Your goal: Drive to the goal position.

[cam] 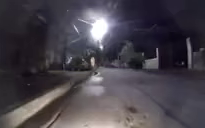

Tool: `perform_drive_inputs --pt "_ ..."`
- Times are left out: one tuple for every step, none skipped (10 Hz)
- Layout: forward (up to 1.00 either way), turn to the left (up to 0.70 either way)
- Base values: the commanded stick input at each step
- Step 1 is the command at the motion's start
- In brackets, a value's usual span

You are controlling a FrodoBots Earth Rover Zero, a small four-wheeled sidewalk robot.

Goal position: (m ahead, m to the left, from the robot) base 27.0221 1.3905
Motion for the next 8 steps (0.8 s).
perform_drive_inputs --pt "0.50 0.00" --pt "0.50 0.00" --pt "0.50 0.00" --pt "0.50 0.00" --pt "0.50 0.00" --pt "0.50 0.00" --pt "0.50 0.00" --pt "0.50 0.00"
